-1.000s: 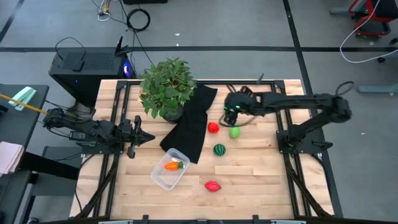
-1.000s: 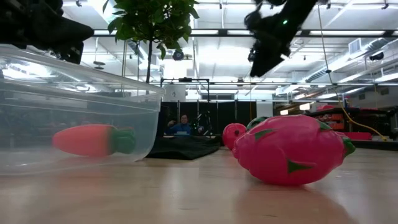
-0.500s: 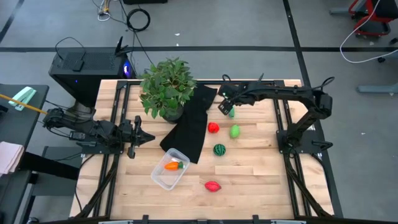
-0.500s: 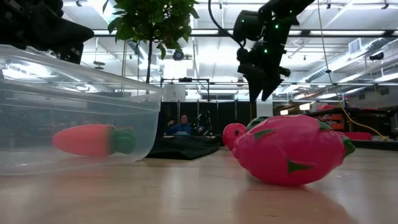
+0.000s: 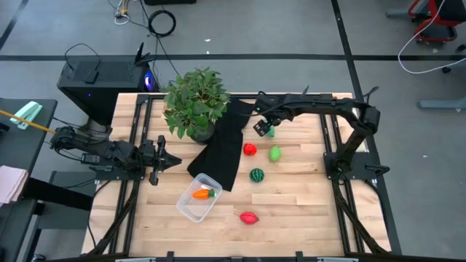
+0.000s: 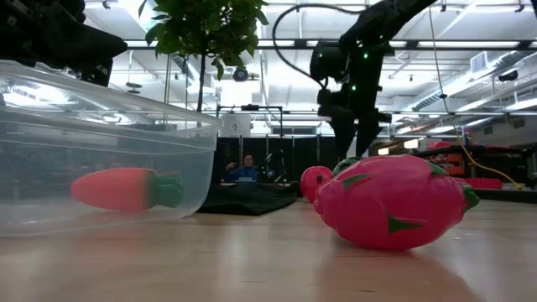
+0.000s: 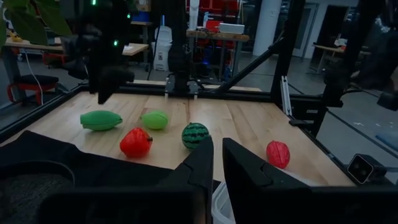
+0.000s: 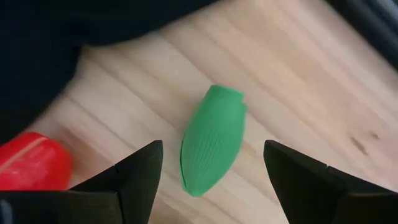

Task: Pick and placing Produce into tupperware
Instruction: Put the green corn into the transparent bin

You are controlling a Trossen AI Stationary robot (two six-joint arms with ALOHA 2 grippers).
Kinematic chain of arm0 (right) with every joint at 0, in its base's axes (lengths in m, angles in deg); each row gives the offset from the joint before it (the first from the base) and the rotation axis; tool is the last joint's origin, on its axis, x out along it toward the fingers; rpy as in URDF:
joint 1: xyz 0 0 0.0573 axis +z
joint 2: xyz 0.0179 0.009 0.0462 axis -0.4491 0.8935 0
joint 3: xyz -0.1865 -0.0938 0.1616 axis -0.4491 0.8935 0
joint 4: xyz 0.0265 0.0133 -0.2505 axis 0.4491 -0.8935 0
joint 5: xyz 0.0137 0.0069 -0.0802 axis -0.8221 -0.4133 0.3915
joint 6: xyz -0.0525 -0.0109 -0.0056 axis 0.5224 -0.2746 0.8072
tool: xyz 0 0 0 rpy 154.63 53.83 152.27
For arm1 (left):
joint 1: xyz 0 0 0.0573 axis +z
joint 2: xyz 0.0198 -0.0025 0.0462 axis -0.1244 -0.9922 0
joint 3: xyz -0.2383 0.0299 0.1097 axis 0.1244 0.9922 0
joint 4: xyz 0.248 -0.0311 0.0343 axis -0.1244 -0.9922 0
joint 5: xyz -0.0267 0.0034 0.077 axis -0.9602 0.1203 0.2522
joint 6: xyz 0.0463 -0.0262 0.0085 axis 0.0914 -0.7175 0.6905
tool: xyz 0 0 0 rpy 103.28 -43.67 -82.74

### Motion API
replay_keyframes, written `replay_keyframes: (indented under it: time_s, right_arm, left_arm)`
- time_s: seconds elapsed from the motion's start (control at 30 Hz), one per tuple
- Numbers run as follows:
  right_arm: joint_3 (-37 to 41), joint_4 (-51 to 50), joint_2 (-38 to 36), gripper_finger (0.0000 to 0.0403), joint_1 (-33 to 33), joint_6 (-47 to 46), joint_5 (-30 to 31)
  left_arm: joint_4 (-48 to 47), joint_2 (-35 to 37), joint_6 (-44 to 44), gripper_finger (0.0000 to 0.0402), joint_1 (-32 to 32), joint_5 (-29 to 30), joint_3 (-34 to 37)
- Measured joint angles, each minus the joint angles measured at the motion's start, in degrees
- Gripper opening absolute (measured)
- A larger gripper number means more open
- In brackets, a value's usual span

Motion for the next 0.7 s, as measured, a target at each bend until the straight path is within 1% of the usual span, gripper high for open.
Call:
replay_keyframes:
  time_s: [0.27, 0.43, 0.7]
  right_arm:
    - [0.04, 0.04, 5.01, 0.0287, -0.63, 0.25, -0.41]
    - [0.09, 0.07, 6.02, 0.0287, -1.62, 0.62, -0.58]
    - [0.09, 1.16, 7.63, 0.0287, -2.71, 0.56, -2.29]
  left_arm:
    - [0.00, 0.00, -0.02, 0.0043, -0.01, -0.02, 0.00]
    - [0.02, 0.00, -0.04, 0.0046, -0.01, -0.02, 0.00]
    - [-0.04, 0.00, -0.04, 0.0037, -0.01, -0.02, 0.00]
